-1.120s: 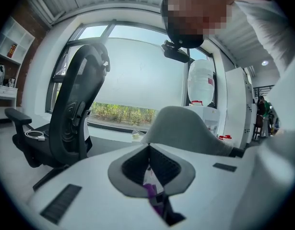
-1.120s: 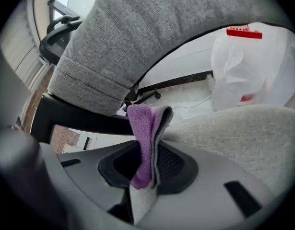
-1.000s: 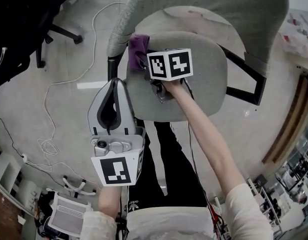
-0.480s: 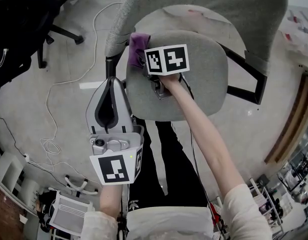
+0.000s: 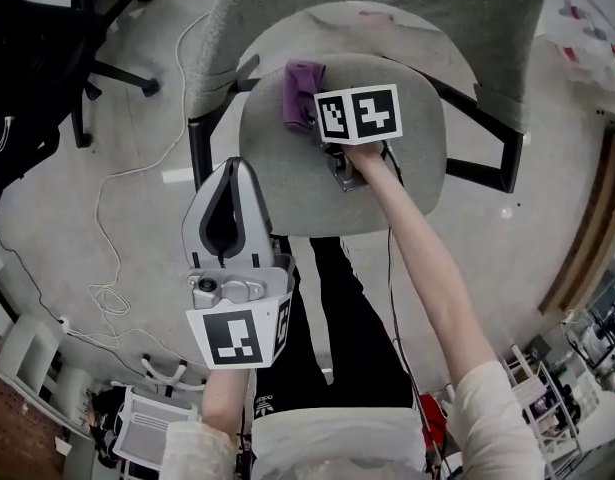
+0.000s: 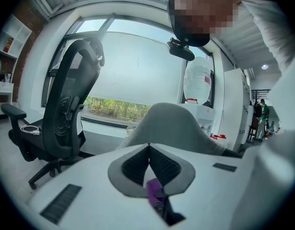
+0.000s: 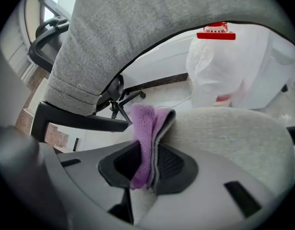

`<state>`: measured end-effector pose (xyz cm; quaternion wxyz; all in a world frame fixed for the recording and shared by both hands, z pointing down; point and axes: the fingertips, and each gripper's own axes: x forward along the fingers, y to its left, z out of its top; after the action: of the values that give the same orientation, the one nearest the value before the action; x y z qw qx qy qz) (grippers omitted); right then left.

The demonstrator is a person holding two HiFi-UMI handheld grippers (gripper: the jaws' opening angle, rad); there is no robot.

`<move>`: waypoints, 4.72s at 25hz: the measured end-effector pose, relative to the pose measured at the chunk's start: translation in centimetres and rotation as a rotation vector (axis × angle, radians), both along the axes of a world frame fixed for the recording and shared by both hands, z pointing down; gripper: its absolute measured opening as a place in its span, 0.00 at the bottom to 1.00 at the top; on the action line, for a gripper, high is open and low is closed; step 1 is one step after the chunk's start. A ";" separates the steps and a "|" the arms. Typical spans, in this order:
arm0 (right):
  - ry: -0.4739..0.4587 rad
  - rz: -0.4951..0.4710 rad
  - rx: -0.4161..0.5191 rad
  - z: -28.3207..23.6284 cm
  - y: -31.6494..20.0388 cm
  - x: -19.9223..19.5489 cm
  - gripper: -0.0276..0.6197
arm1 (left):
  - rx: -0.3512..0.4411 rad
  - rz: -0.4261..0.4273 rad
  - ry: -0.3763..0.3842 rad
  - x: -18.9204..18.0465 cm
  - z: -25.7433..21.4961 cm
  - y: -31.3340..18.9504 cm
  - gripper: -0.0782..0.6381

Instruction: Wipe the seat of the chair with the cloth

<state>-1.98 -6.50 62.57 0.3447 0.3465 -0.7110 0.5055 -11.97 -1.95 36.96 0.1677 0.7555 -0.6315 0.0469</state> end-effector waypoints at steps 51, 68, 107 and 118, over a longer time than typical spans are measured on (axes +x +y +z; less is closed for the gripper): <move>-0.085 0.092 -0.025 -6.9 6.6 1.2 0.18 | 0.023 -0.095 -0.078 -2.7 -2.2 0.9 0.13; -0.072 -0.147 -0.066 -1.0 12.1 -10.0 0.18 | -0.002 -0.113 -0.070 -3.7 -0.3 3.3 0.13; 0.422 0.013 0.027 -1.6 9.0 20.5 0.18 | -0.033 0.009 -0.081 0.1 0.5 2.6 0.13; 0.705 0.034 0.018 -2.5 9.1 27.3 0.18 | -0.011 0.038 -0.089 1.2 -0.5 1.9 0.13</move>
<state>25.27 2.56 60.03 0.5574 0.5146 -0.5469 0.3542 -10.76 -0.03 36.49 0.1426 0.7638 -0.6235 0.0870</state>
